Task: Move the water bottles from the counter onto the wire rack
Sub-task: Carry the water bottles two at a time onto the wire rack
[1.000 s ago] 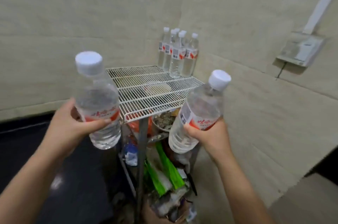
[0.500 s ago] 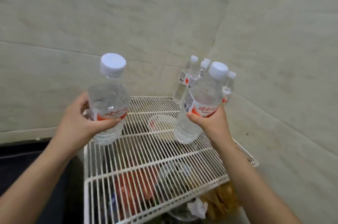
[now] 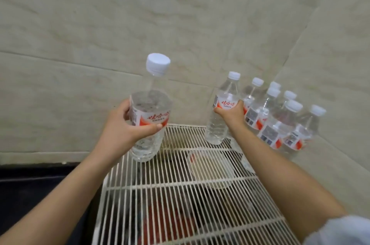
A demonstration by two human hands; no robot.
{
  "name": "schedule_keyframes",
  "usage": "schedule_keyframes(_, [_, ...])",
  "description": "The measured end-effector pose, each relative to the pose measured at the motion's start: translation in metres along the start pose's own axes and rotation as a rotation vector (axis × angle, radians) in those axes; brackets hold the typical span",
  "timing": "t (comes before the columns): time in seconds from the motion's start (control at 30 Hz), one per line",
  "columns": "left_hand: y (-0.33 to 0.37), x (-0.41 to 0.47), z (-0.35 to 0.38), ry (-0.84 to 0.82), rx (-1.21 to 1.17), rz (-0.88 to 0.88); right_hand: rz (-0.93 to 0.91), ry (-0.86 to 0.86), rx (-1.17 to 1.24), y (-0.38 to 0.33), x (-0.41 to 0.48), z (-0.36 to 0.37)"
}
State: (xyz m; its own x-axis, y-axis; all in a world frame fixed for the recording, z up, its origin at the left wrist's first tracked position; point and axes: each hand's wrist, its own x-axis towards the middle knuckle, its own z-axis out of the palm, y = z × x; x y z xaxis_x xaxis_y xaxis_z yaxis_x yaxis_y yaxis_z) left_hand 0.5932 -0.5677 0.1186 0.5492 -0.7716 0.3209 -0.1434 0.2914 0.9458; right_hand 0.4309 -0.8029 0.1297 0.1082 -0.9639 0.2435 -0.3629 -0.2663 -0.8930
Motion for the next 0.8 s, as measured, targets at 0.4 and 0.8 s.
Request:
schedule_keyframes(0.4, [-0.010, 0.062, 0.068, -0.096, 0.009, -0.106, 0.079, 0.011, -0.066, 0.024, 0.031, 0.004])
schedule_keyframes(0.8, [-0.050, 0.131, 0.156, -0.151, 0.043, -0.184, 0.156, -0.249, 0.042, 0.043, -0.081, -0.044])
